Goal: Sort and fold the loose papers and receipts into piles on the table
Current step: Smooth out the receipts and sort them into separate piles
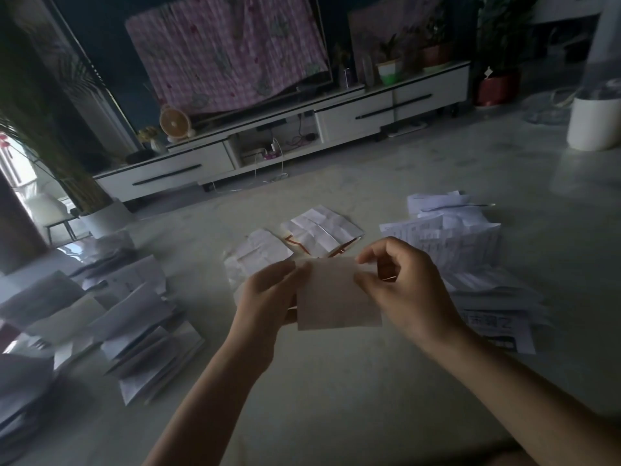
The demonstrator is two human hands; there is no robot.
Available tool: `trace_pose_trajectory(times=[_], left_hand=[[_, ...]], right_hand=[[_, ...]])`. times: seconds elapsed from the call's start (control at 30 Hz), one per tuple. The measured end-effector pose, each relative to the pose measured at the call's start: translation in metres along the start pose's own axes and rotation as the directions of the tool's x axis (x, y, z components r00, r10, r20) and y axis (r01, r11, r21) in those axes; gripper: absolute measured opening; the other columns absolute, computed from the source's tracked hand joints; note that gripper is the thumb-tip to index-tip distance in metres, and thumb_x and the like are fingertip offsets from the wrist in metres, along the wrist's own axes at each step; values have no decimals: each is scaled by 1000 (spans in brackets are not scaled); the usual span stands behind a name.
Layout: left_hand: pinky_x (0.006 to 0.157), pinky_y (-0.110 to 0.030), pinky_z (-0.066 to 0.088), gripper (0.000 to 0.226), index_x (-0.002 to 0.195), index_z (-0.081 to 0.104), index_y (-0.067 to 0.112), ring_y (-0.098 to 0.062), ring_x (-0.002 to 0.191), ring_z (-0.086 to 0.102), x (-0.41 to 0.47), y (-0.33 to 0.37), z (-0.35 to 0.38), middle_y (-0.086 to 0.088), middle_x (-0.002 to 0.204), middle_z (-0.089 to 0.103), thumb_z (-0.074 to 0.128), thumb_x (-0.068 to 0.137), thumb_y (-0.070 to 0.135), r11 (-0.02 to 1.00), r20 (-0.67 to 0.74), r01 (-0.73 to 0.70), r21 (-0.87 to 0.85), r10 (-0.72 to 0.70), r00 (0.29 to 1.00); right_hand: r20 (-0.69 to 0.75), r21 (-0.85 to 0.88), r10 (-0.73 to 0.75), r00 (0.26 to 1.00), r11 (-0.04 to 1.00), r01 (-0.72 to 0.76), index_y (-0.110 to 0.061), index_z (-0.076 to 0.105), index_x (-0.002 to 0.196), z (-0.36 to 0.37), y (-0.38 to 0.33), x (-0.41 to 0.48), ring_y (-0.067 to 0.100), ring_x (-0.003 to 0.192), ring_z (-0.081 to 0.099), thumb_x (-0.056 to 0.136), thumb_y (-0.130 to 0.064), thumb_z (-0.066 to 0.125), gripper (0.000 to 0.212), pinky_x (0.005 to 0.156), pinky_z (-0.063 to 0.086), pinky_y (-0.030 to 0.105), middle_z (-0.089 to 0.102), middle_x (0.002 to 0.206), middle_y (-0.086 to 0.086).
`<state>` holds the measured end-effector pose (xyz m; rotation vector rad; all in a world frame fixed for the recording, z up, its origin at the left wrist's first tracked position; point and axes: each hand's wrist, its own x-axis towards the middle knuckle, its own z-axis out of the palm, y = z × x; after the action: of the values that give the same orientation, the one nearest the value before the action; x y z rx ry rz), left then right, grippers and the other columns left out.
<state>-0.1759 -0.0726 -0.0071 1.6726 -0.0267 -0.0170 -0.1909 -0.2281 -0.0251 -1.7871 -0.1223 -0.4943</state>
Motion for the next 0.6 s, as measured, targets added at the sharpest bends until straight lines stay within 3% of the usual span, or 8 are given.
trace_pose_trajectory(times=[0.13, 0.27, 0.37, 0.47, 0.6], left_hand=[[51, -21, 44, 17, 85, 68, 20, -4, 56, 55, 0, 2, 4, 8, 60, 65, 54, 91, 11, 995, -55, -88, 44, 91, 994], [51, -25, 49, 15, 84, 66, 16, -8, 56, 58, -3, 4, 10, 7, 59, 64, 54, 91, 10, 997, -88, -71, -37, 67, 994], [49, -26, 51, 16, 82, 64, 13, -15, 58, 62, -7, 6, 13, 0, 66, 64, 53, 90, 7, 996, -51, -43, -76, 39, 998], [50, -27, 53, 14, 89, 64, 10, -18, 58, 66, -13, 9, 18, -6, 71, 68, 51, 91, 5, 995, 34, -44, -89, 47, 998], [56, -28, 55, 16, 101, 61, 8, -19, 66, 68, -24, 13, 38, -9, 86, 71, 49, 92, 5, 997, 174, -34, -67, 46, 984]], right_hand=[[13, 128, 129, 992, 983, -130, -25, 51, 99, -4, -2, 0, 1, 64, 58, 81, -5, 67, 31, 54, 43, 8, 62, 81, -6], [122, 244, 272, 955, 924, -294, -20, 50, 112, -8, -3, 0, 8, 72, 62, 82, -9, 67, 36, 50, 45, 11, 67, 87, 0], [52, 169, 217, 975, 960, -223, -19, 51, 105, -14, -4, 3, 3, 59, 57, 81, -6, 66, 31, 49, 44, 13, 62, 77, -2], [-37, 74, 137, 990, 988, -134, -21, 54, 92, -36, -11, 10, 9, 62, 56, 81, -3, 65, 24, 49, 45, 18, 59, 79, -2], [-77, -3, 160, 984, 987, -161, -19, 63, 76, -86, -24, 14, 9, 62, 57, 81, 1, 63, 20, 45, 46, 14, 62, 77, 0]])
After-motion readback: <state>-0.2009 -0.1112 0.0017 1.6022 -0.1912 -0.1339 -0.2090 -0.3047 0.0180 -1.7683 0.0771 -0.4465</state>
